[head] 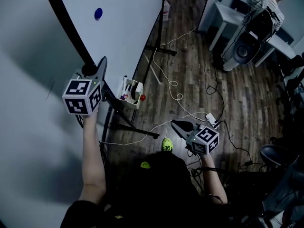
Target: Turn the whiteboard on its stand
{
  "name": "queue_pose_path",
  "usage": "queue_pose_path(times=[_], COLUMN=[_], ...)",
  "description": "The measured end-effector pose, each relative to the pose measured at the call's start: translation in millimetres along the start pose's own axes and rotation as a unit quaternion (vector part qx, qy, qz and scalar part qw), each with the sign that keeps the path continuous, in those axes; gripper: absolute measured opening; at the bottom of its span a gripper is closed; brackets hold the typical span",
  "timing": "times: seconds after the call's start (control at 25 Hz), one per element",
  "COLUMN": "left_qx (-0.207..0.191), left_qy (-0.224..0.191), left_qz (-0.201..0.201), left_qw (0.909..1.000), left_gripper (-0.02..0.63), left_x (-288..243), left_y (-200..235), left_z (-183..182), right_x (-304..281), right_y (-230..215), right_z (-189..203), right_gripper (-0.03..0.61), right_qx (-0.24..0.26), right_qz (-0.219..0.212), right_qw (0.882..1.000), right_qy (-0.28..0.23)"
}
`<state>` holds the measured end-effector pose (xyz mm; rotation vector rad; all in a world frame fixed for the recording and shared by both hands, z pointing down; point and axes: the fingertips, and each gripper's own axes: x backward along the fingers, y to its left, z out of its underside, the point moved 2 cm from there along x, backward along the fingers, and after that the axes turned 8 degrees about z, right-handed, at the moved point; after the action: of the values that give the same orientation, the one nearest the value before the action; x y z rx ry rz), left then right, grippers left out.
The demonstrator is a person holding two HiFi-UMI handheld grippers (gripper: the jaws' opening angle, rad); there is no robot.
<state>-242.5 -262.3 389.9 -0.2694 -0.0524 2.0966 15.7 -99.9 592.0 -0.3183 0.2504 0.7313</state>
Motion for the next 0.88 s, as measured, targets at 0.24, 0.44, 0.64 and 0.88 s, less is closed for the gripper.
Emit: queue_pose_path(times=[0.24,0.44,0.64,0.88], left_qx=[0.001,0.003,0.004,0.0], left_qy=[0.02,0.023,0.026,0.032], left_qz=[0.008,0.011,0.011,0.009], left_qw=[0.9998,0.9997,0.9996,0.9995], left_gripper=[0.08,0.08,0.081,0.081], left_x=[10,22,29,32], left_y=[-11,-15,-15,-20], left_z=[-43,-45,-46,-40], right_x=[2,-3,-6,-8], right_y=[2,3,6,4], right_z=[-44,-44,-46,-44], right_gripper=[0.0,0.0,0.0,0.0], right_qx=[-0.005,0.001,0.002,0.001], right_qz=[-0.022,-0.029,-0.034,-0.035], right_qw=[1.0,1.0,0.999,0.999], right_qy=[0.004,0.01,0.012,0.008])
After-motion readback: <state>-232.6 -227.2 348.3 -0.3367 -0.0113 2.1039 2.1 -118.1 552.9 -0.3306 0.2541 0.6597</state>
